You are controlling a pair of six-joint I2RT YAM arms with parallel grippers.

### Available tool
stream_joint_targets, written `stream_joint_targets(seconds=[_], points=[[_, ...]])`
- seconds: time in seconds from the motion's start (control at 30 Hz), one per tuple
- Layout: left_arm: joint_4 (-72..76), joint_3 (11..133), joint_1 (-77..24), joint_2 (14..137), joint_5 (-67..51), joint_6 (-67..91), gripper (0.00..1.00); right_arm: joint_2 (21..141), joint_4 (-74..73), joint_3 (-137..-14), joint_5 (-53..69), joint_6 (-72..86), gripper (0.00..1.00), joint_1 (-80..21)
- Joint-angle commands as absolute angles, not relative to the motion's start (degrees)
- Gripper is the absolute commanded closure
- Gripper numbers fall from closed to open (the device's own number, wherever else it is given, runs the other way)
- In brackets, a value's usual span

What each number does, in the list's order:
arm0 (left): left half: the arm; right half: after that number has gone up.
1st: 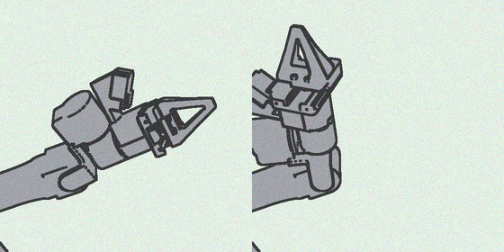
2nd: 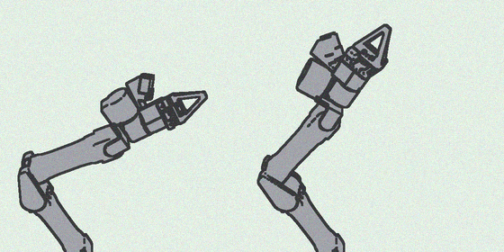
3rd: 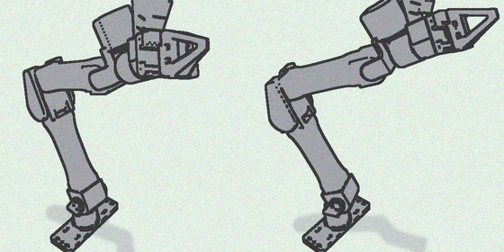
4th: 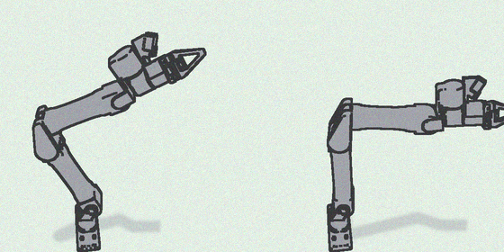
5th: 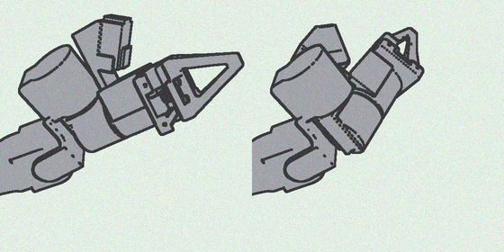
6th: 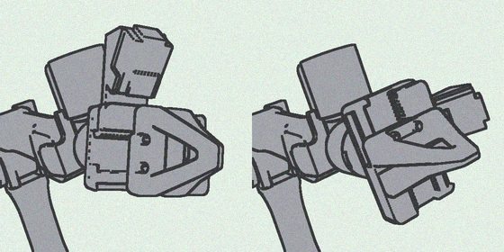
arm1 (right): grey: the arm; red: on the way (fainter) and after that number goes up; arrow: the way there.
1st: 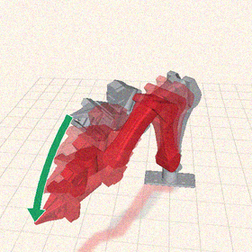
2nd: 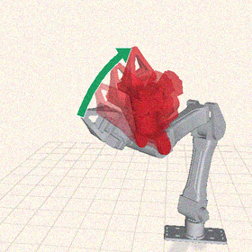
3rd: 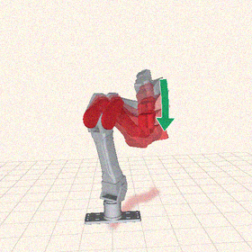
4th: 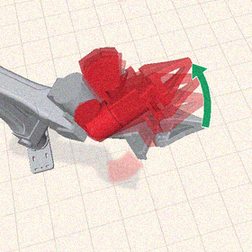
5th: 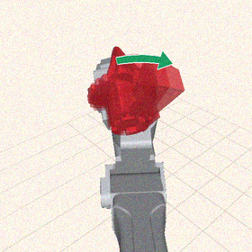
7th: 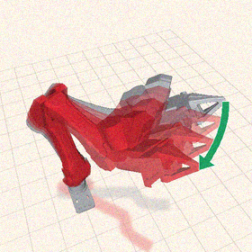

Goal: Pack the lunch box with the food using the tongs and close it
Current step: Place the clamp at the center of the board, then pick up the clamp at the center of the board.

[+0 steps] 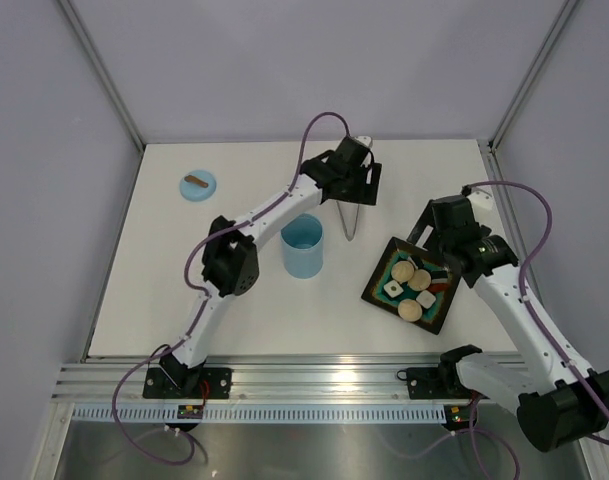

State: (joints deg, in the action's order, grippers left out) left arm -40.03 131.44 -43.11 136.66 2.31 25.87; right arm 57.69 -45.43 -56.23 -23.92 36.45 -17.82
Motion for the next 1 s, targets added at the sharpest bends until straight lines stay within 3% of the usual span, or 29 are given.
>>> stream_joint_targets(seconds=[0.0, 0.23, 0.4, 0.6, 0.97], points=[[-40.34, 130.09, -43.42, 119.82, -1.15, 22.42, 0.21, 62.56, -41.23, -60.2, -19.35, 32.08, 0.01, -17.67], [-49.29, 124.64, -39.91, 102.67, 9.75, 20.47, 0.05, 76.01, -35.69, -65.12, -14.33, 29.71, 0.01, -20.03], [-51.59, 110.96, -30.86, 91.6, 9.93, 23.73, 0.01, 88.13, -35.86, -73.81, -11.27, 26.37, 0.0, -22.41], [-50.54, 95.91, -23.82, 80.97, 9.58, 27.15, 0.01, 108.33, -40.17, -90.94, -8.79, 23.91, 0.01, -23.73], [-48.69, 80.34, -22.59, 71.9, 9.4, 31.2, 0.01, 123.92, -33.57, -100.37, -6.24, 22.06, 0.01, -24.78]])
